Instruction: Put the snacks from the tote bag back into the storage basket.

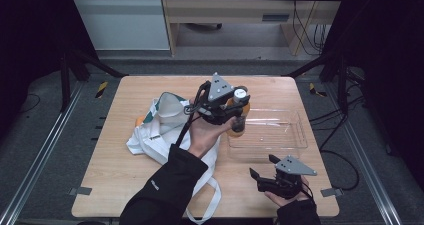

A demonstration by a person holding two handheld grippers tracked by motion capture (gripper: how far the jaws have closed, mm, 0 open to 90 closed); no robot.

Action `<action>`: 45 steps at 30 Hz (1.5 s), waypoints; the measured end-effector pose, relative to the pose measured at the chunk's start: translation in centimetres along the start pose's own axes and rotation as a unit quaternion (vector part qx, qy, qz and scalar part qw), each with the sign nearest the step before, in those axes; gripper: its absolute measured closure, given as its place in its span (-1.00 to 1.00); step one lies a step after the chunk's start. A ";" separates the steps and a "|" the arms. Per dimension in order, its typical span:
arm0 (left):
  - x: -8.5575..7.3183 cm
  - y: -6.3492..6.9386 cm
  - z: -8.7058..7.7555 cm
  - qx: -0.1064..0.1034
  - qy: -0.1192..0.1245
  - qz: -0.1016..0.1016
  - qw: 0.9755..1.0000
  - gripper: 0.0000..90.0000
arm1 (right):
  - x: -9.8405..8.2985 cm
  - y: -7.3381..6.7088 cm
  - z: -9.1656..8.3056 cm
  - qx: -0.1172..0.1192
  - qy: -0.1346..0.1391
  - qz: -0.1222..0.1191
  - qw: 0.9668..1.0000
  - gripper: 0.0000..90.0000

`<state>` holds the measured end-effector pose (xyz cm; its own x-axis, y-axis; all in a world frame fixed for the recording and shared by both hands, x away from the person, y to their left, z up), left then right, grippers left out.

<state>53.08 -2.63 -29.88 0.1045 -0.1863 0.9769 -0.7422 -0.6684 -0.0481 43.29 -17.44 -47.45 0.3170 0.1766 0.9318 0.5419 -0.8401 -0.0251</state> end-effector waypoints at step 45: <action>-6.8 -0.1 4.5 -0.013 -0.047 -0.006 0.999 0.31 | -0.1 -0.1 0.1 0.002 -0.005 -0.002 1.000 -0.57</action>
<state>55.45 -4.50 -37.43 0.1740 -0.2457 0.9536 -0.7571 -0.6526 -0.0300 43.24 -17.30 -47.61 0.3231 0.1859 0.9279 0.5463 -0.8373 -0.0225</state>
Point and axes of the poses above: each handheld gripper's, and its own axes: z roughly forward along the jaws, x roughly out of its top, y roughly to its right, the point moved 6 cm from there along z, roughly forward along the jaws, and after that the axes turned 5 degrees about y, right-handed, at the moved point
